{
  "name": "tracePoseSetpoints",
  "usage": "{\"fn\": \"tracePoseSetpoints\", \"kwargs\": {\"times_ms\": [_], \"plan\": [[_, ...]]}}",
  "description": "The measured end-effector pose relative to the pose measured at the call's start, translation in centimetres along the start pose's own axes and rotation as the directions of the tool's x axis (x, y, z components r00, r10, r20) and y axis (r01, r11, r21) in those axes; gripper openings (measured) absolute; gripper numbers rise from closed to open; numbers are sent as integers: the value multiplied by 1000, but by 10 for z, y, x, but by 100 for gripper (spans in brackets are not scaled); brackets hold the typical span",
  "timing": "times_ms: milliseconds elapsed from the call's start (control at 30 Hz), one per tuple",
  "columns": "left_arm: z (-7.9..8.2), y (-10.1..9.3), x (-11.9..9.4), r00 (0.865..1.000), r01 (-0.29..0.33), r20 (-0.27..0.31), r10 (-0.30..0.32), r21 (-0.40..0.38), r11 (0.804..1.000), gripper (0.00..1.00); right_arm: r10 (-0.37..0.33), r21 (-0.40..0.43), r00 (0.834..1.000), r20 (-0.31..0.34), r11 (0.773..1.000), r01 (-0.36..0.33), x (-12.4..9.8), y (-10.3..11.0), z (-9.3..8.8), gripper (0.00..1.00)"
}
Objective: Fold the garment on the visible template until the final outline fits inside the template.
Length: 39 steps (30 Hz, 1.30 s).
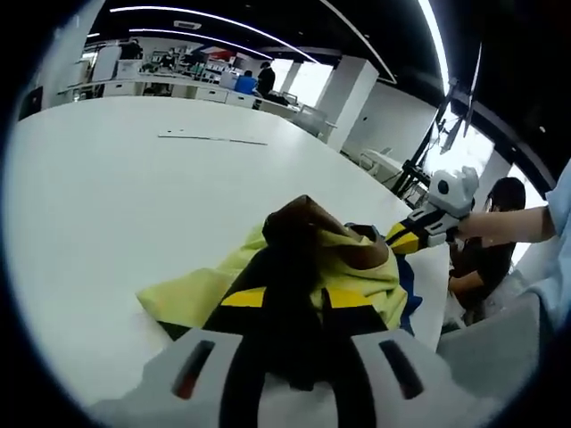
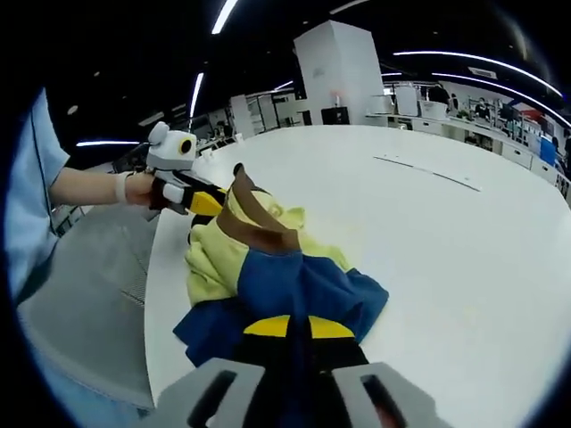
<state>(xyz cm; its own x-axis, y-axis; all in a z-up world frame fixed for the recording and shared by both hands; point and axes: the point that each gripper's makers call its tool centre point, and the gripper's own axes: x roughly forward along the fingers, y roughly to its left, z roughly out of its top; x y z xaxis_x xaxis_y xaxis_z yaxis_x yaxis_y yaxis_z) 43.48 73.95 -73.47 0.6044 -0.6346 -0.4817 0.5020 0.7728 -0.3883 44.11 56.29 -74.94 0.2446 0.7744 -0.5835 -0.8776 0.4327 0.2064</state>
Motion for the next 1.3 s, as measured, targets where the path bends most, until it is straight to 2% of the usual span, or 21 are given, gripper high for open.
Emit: {"fn": "tracePoseSetpoints", "kwargs": {"times_ms": [233,467,633,900,1133,1300], "plan": [[-1,-1,1,1000,0,-2,0,-2,1000,19,4,21,1000,-5,1000,-4,-4,3,-3,0],[-2,1,2,1000,-5,-4,5,-12,1000,12,5,17,1000,-8,1000,-5,-5,6,-4,0],[-5,-5,2,1000,13,-15,-14,-9,1000,4,0,4,1000,-15,1000,1,-5,4,-6,0],[-10,-8,1,999,26,-31,-26,-9,1000,0,3,16,1000,-18,1000,-3,-3,4,-7,0],[-6,-9,-6,999,12,-36,-11,33,999,0,-10,20,1000,-15,1000,11,-5,3,-5,0],[6,-8,-20,1000,0,-3,0,30,1000,0,-54,41,998,34,998,52,-15,-2,8,0]]}}
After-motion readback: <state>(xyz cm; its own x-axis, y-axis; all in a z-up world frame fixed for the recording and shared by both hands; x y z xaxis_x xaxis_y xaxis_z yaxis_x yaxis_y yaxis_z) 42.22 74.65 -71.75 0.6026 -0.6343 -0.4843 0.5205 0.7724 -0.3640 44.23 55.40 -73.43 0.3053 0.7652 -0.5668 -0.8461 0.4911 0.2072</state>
